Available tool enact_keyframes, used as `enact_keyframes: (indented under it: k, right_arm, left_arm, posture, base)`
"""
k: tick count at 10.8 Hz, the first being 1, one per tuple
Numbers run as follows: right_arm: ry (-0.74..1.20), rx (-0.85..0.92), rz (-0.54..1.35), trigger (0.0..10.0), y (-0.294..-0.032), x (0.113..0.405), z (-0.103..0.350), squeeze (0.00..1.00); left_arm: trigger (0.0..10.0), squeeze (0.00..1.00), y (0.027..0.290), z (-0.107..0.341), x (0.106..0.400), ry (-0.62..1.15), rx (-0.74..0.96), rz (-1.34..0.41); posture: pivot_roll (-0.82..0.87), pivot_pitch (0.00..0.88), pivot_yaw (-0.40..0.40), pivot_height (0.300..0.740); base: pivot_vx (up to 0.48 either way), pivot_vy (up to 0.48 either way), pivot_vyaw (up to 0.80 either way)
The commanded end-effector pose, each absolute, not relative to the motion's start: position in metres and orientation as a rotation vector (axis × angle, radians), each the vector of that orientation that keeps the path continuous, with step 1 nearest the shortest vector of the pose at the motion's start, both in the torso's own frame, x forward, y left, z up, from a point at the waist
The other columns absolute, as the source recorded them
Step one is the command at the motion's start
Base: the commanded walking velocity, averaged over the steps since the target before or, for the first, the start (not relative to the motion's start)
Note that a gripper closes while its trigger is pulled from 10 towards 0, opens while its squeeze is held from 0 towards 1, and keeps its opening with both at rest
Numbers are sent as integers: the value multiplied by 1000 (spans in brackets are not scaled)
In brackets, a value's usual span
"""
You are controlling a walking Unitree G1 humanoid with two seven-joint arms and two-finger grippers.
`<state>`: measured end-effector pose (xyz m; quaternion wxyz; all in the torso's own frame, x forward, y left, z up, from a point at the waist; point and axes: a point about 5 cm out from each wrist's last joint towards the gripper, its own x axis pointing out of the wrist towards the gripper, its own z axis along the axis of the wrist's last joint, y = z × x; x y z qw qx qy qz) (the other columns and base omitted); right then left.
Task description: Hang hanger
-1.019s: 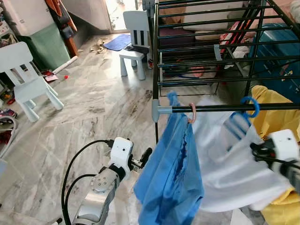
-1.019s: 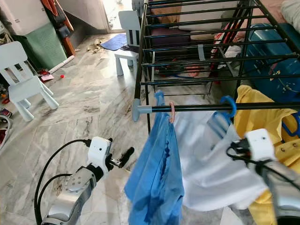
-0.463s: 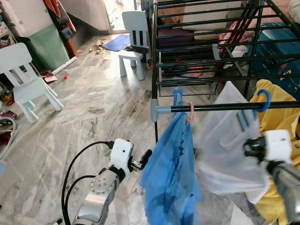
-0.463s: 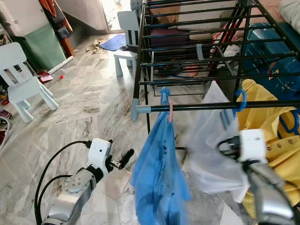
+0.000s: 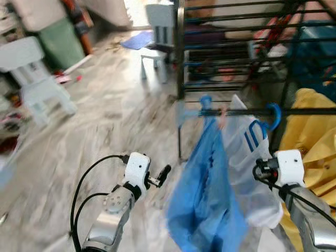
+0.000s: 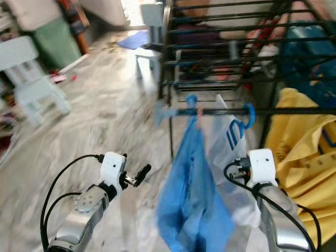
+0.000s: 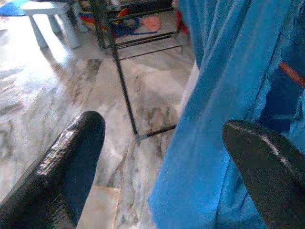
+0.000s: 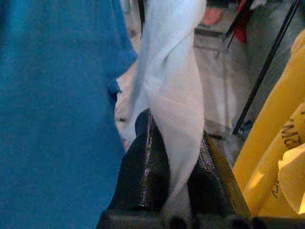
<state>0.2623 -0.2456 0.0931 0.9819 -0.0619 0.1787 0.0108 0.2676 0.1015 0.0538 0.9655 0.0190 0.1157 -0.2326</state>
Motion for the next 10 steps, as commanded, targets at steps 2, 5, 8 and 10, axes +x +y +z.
enact_keyframes:
  k: [2,5,8,10]
  right_arm:
    - [358,-108,21,10000,-238,261,92,0]
    - [369,-125,16,10000,-237,262,90,0]
    - [368,-130,-6,10000,-239,264,90,0]
    - [192,-226,-93,10000,-250,275,113,0]
  left_arm:
    - [10000,0,107,49,264,253,46,-446]
    - [10000,0,108,48,265,256,53,-445]
    - [10000,0,109,48,267,255,50,-424]
    - [10000,0,109,52,269,228,31,-434]
  posture:
    - [-169,18,82,740]
    - [-170,23,79,740]
    - [-169,20,81,740]
    - [-171,15,87,740]
  base:
    - [-428,0,0]
    - [-421,0,0]
    - [-271,0,0]
    - [0,0,0]
